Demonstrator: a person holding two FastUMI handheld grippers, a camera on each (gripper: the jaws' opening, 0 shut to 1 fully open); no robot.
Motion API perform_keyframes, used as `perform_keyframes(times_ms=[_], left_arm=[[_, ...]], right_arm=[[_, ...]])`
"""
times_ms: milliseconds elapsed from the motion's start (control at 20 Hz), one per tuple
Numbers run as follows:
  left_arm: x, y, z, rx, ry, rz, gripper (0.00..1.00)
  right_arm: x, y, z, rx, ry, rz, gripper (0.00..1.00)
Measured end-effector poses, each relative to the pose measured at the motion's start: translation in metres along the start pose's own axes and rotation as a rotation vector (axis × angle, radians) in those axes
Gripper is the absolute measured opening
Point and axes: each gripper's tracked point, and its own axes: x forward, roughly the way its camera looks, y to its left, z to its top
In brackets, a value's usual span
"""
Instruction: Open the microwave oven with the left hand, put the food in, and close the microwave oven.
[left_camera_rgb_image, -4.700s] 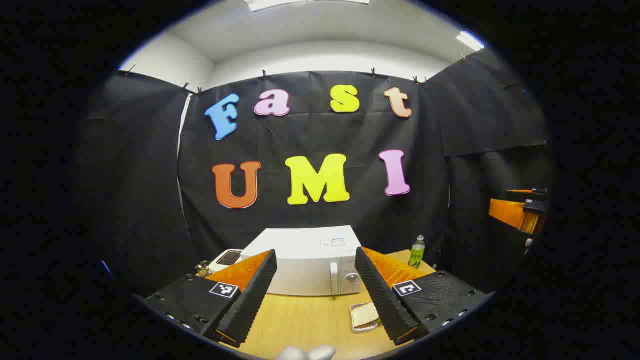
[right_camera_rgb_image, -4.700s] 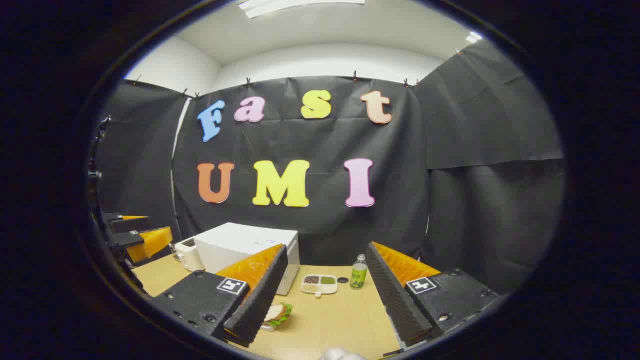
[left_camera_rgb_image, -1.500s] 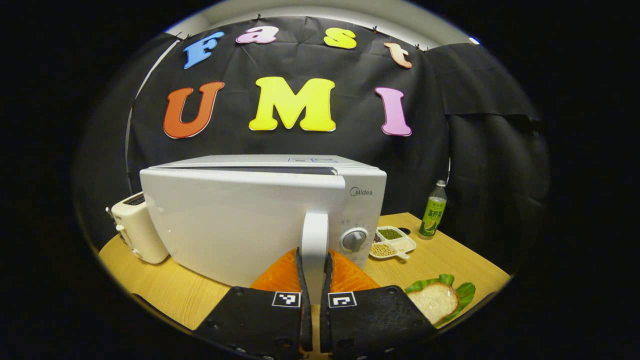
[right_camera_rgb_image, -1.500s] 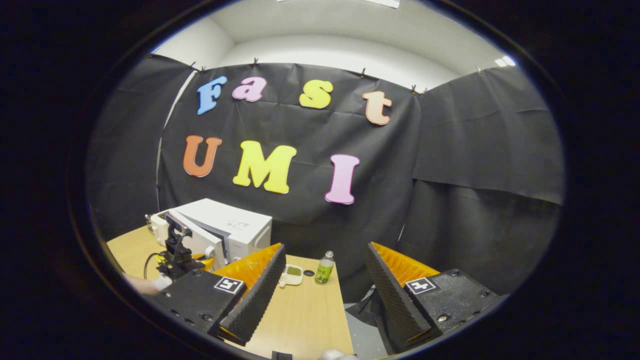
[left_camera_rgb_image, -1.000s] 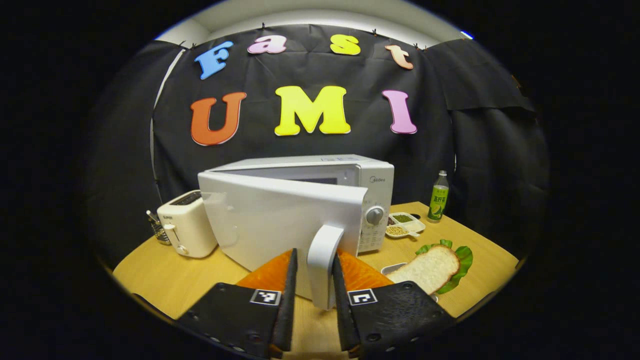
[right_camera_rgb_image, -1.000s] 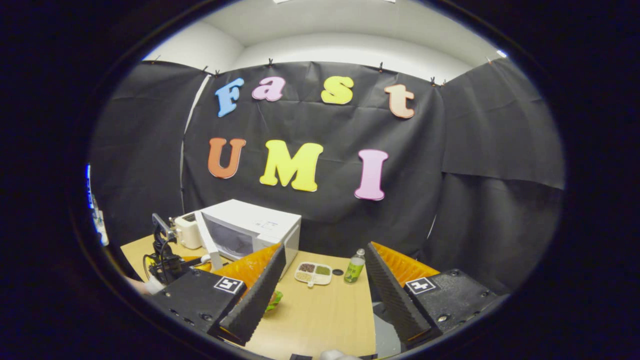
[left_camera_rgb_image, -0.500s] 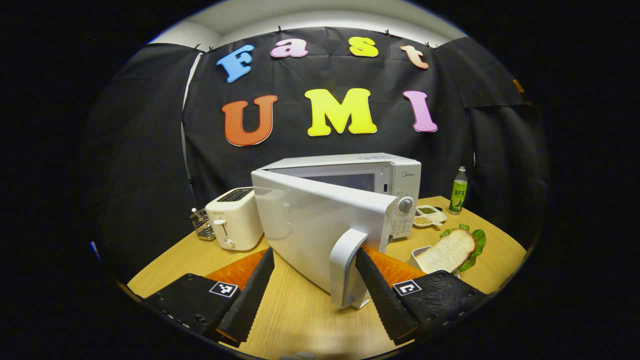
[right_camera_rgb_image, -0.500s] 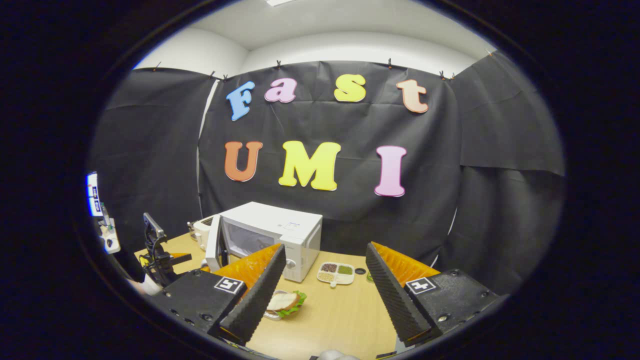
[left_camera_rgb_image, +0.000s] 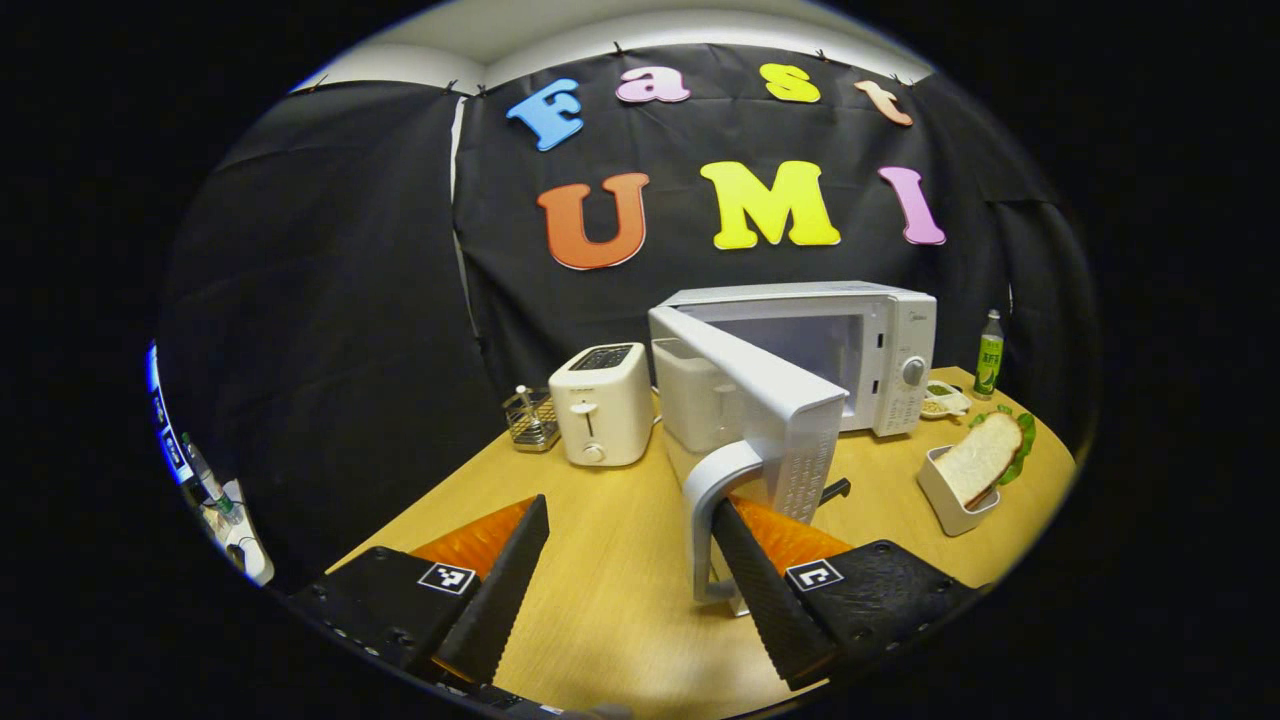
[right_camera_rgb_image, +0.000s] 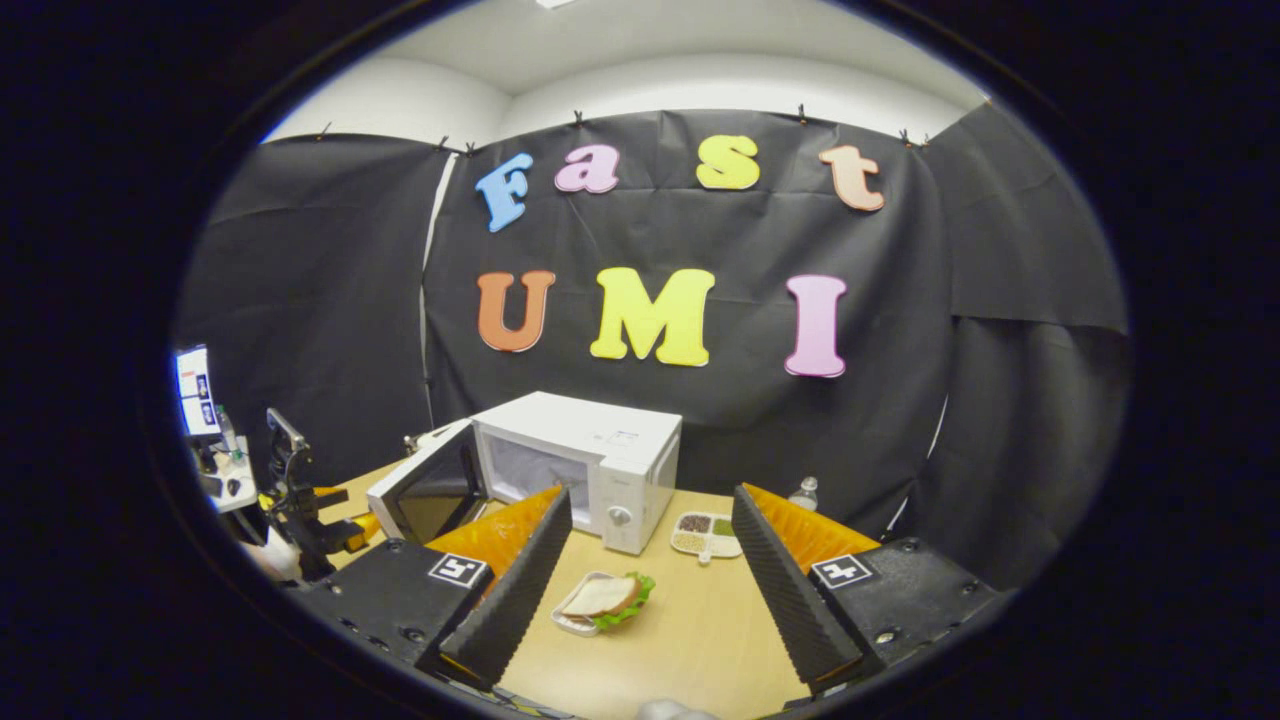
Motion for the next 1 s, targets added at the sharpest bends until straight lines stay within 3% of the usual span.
perform_keyframes(times_ms=[100,200,300,400,550,750,850,900,950,1000], left_arm=[[-0.007,0.027,-0.003,0.003,0.002,0.058,0.96],[-0.017,0.046,0.001,-0.016,-0.003,0.096,0.97],[-0.026,0.056,0.002,-0.037,-0.008,0.115,0.96],[-0.036,0.059,0.007,-0.036,-0.015,0.125,0.97],[-0.051,0.05,0.017,-0.033,-0.03,0.112,0.97],[-0.07,0.019,0.042,-0.032,-0.073,0.069,1.0],[-0.078,0.002,0.057,-0.023,-0.1,0.045,0.96],[-0.081,-0.007,0.064,-0.022,-0.111,0.036,0.96],[-0.086,-0.017,0.071,-0.023,-0.12,0.025,0.97],[-0.087,-0.025,0.075,-0.028,-0.124,0.019,0.97]], right_arm=[[0.002,0.005,-0.007,0.0,0.014,0.012,1.0],[0.005,0.009,-0.012,0.006,0.025,0.025,0.96],[0.009,0.009,-0.017,0.008,0.033,0.032,1.0],[0.015,0.01,-0.029,0.02,0.058,0.043,0.96],[0.027,0.007,-0.056,0.07,0.117,0.065,1.0],[0.048,-0.004,-0.107,0.151,0.232,0.081,0.96],[0.063,-0.008,-0.133,0.22,0.292,0.1,0.99],[0.071,-0.008,-0.149,0.259,0.332,0.116,0.98],[0.079,-0.007,-0.164,0.305,0.37,0.133,0.85],[0.088,-0.005,-0.176,0.352,0.398,0.152,0.85]])
